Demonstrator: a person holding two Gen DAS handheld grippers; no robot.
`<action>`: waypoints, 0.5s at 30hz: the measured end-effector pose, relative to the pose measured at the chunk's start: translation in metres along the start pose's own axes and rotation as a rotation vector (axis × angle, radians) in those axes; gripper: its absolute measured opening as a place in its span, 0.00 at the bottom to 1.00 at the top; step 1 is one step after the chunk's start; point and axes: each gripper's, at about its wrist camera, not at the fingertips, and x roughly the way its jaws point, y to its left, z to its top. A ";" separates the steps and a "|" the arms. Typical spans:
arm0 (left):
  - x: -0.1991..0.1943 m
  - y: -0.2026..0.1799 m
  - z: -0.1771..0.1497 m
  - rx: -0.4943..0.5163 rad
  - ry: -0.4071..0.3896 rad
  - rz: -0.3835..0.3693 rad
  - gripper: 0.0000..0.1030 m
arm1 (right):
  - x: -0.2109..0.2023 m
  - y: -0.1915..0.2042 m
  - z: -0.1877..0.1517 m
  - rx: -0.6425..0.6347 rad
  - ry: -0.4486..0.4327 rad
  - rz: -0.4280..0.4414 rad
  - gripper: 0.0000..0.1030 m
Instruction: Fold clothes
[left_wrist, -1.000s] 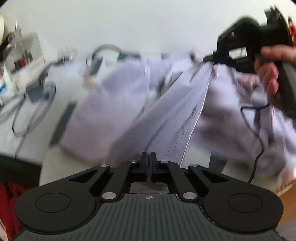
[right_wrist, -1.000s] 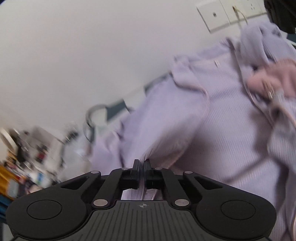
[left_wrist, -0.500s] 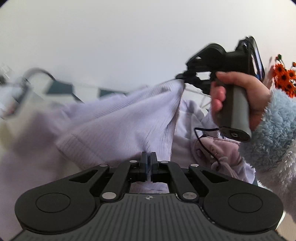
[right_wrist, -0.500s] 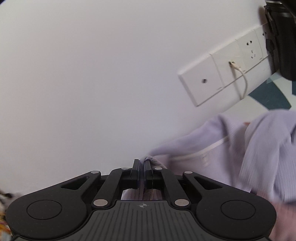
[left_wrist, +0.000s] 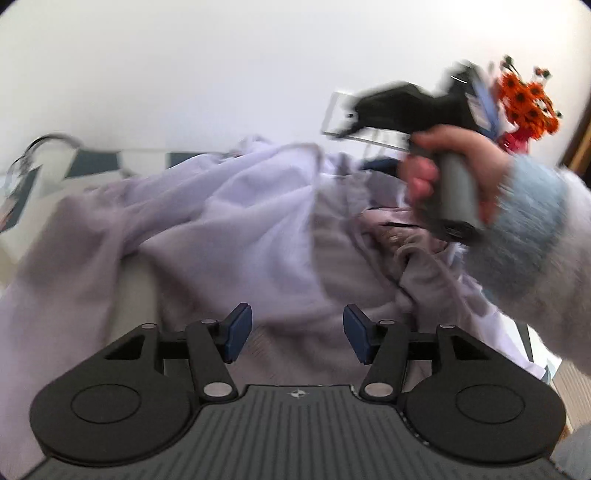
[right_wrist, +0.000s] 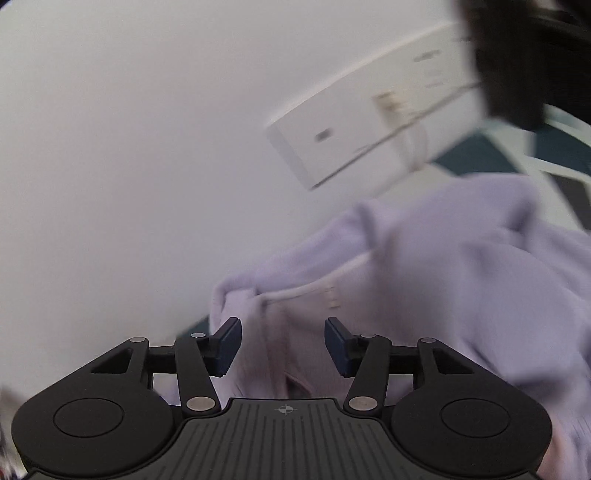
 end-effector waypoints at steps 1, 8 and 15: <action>-0.002 0.008 -0.004 -0.005 0.006 0.024 0.55 | -0.009 -0.005 -0.008 0.012 -0.004 -0.008 0.47; -0.003 0.063 -0.025 -0.128 0.138 0.118 0.40 | -0.081 -0.020 -0.097 -0.026 0.114 -0.029 0.42; -0.021 0.103 -0.033 -0.141 0.212 0.053 0.40 | -0.115 0.004 -0.223 -0.268 0.197 -0.156 0.42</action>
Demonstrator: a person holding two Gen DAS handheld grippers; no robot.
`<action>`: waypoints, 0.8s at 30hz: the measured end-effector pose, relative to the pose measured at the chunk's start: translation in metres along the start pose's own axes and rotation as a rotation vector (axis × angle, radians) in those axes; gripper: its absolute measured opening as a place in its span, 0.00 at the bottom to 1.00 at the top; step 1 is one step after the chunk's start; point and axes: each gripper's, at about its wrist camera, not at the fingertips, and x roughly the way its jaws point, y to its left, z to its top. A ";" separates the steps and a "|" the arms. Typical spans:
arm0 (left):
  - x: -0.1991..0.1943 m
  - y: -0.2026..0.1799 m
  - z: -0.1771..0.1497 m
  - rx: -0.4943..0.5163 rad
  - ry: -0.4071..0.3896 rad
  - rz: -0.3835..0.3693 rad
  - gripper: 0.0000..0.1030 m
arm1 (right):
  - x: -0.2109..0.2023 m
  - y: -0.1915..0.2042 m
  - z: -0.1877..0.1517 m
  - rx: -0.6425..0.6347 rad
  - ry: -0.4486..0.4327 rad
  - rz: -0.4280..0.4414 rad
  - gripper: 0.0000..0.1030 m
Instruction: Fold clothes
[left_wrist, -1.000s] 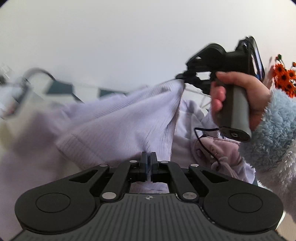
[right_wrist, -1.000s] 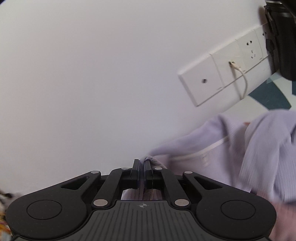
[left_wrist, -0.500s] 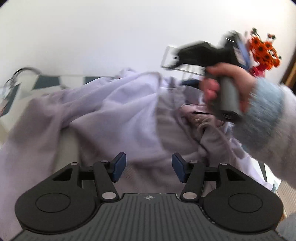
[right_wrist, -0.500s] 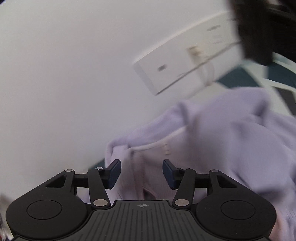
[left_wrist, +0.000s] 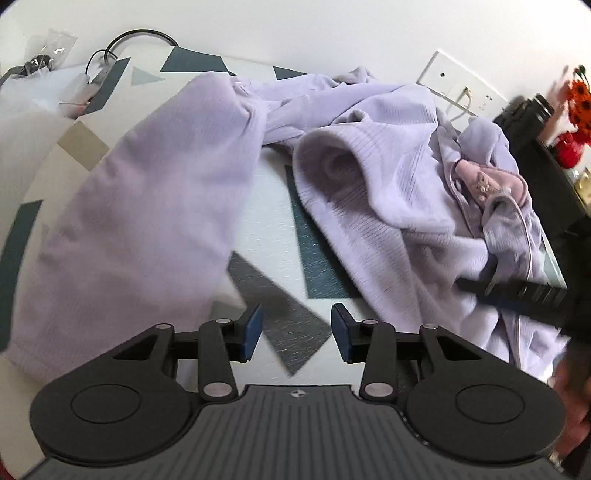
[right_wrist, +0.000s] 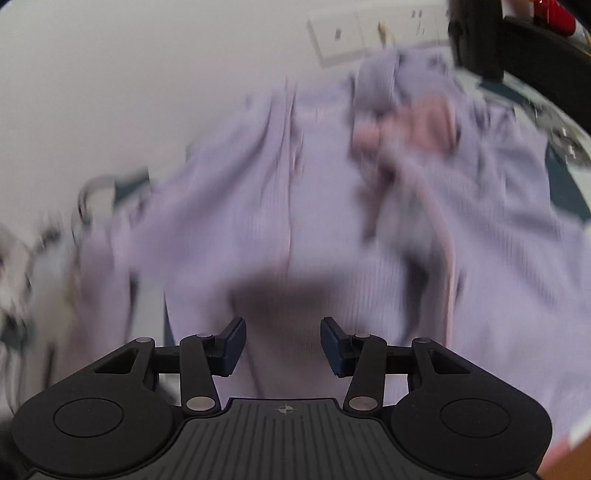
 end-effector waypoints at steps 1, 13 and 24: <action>-0.002 0.003 0.000 0.019 0.000 -0.001 0.40 | 0.002 0.004 -0.011 0.005 0.004 -0.029 0.42; 0.038 -0.013 0.026 0.153 0.001 -0.025 0.50 | -0.003 0.001 -0.064 0.153 -0.145 -0.390 0.50; 0.088 -0.015 0.063 -0.055 0.012 -0.151 0.08 | -0.006 -0.023 -0.051 0.272 -0.147 -0.340 0.51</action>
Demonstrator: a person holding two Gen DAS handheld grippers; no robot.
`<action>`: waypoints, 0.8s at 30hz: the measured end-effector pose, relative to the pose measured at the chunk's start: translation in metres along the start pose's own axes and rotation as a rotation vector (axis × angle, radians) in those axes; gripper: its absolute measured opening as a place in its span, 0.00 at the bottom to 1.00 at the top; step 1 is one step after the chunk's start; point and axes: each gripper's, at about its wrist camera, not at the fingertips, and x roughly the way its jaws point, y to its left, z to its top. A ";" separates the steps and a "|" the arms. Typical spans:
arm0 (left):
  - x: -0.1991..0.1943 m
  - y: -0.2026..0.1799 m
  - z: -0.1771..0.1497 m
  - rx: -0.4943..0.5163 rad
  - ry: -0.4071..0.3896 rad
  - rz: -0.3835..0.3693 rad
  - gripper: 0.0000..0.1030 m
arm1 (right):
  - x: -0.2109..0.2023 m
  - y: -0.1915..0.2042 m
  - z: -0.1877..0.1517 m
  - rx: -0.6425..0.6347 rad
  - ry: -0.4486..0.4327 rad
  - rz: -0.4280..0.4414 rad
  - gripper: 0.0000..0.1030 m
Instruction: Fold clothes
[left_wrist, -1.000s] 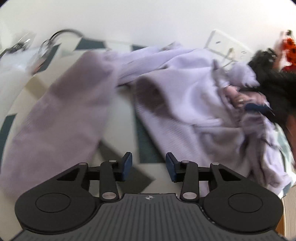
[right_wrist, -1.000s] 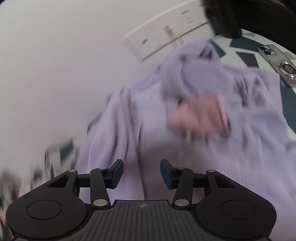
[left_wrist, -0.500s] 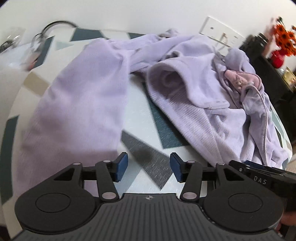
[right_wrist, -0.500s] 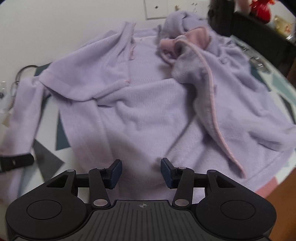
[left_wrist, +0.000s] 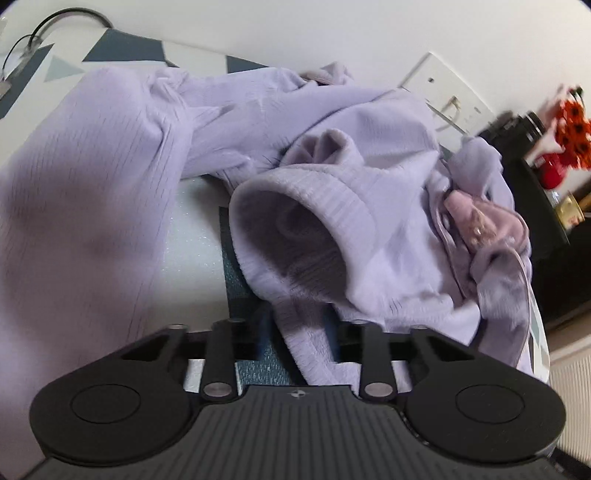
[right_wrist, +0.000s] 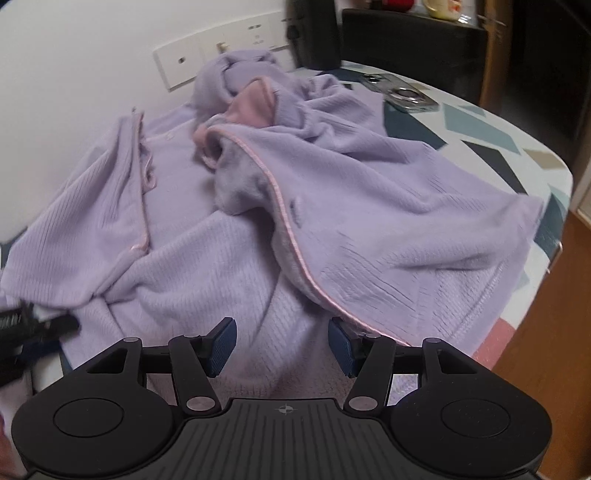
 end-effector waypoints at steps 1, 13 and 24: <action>0.000 0.000 -0.002 -0.003 -0.009 0.011 0.06 | 0.001 0.001 0.001 -0.012 0.005 -0.002 0.51; -0.121 0.018 -0.090 0.070 -0.167 0.131 0.04 | -0.003 -0.002 0.003 -0.024 0.052 0.031 0.54; -0.094 0.007 -0.131 0.311 -0.097 0.276 0.44 | -0.018 -0.022 -0.021 0.022 0.119 0.023 0.54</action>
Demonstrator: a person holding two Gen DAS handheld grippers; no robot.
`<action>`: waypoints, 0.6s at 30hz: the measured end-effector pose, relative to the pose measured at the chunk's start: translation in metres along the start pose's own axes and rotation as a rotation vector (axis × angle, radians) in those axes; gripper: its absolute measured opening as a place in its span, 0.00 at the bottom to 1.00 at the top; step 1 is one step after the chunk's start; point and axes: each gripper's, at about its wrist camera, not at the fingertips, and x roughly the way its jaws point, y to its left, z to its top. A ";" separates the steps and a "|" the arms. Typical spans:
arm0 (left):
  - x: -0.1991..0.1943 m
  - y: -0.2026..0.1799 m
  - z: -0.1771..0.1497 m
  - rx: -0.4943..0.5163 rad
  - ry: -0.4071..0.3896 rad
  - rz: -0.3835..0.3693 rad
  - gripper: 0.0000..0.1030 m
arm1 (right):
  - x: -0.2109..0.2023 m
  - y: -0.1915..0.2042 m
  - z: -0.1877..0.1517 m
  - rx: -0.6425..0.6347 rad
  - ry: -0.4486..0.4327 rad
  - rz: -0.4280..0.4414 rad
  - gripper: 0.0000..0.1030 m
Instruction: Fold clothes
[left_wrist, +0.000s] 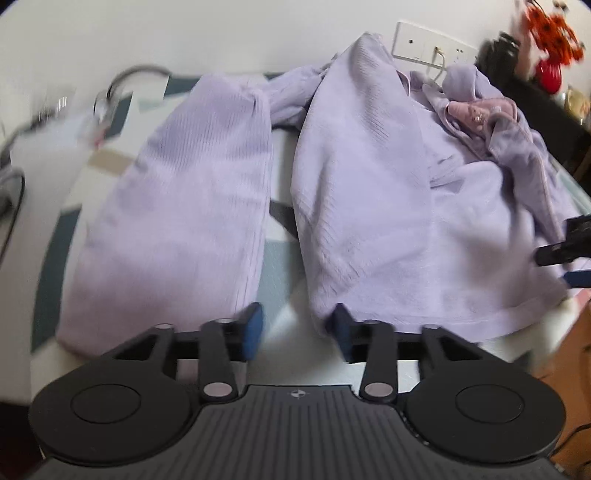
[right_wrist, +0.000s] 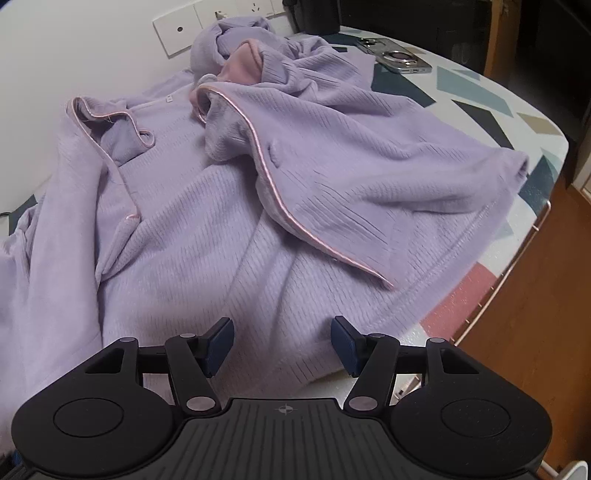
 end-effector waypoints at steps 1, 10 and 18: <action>0.002 -0.002 0.001 0.018 -0.014 0.005 0.44 | -0.001 -0.003 0.000 0.007 0.002 -0.002 0.54; 0.016 -0.018 0.012 0.082 -0.061 -0.016 0.10 | 0.002 -0.043 -0.011 0.147 0.028 0.003 0.54; -0.034 -0.010 -0.004 -0.017 -0.120 0.051 0.08 | 0.005 -0.046 -0.004 0.140 0.036 -0.003 0.53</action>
